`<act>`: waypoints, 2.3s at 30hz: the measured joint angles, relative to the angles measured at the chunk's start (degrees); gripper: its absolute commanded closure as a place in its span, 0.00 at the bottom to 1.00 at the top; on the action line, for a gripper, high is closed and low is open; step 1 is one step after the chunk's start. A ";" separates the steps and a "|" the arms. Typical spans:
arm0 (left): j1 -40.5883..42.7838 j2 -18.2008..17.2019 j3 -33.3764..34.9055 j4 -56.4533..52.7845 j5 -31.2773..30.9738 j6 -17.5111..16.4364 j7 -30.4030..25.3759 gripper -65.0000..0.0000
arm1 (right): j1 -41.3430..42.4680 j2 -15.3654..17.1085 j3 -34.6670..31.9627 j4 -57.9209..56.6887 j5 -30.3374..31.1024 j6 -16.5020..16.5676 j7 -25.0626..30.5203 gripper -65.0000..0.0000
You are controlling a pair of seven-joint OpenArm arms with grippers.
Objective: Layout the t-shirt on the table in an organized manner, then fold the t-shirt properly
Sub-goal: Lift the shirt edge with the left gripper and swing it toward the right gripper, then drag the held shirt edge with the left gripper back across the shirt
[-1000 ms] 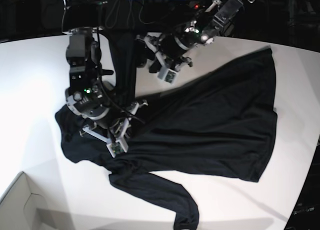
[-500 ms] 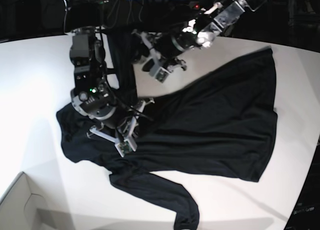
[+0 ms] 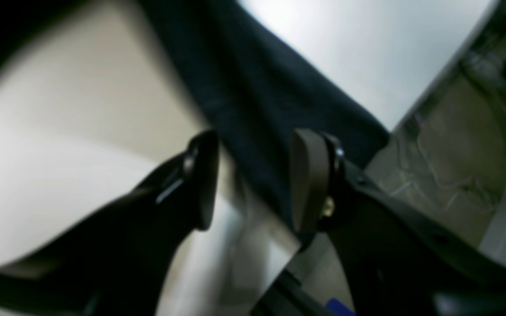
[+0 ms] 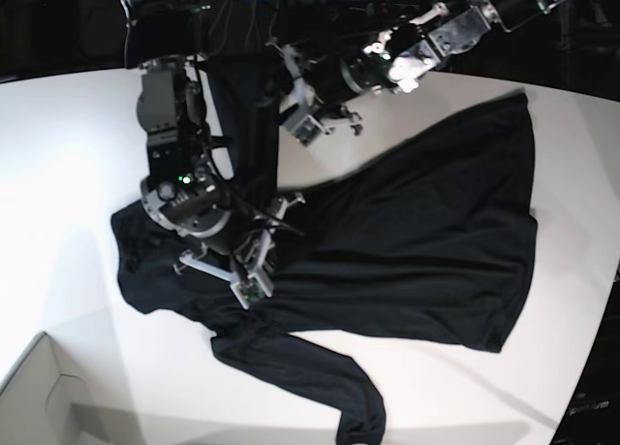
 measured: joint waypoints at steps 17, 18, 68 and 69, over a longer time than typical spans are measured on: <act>-1.36 3.26 0.94 -5.18 0.07 -0.04 -0.98 0.69 | -0.04 0.15 0.31 0.09 -0.02 -0.02 -0.07 1.00; -1.29 3.21 0.94 -5.22 0.09 -0.04 -1.01 0.77 | -0.02 0.15 0.31 0.09 -0.02 -0.02 -0.07 1.00; 9.11 -4.37 -40.57 12.28 0.26 0.42 0.94 0.53 | 1.53 3.87 3.43 -1.68 -0.20 0.42 0.20 1.00; 10.91 -4.48 -40.46 14.38 -0.13 0.00 0.63 0.49 | 1.51 3.78 3.37 -1.64 0.02 0.42 0.26 1.00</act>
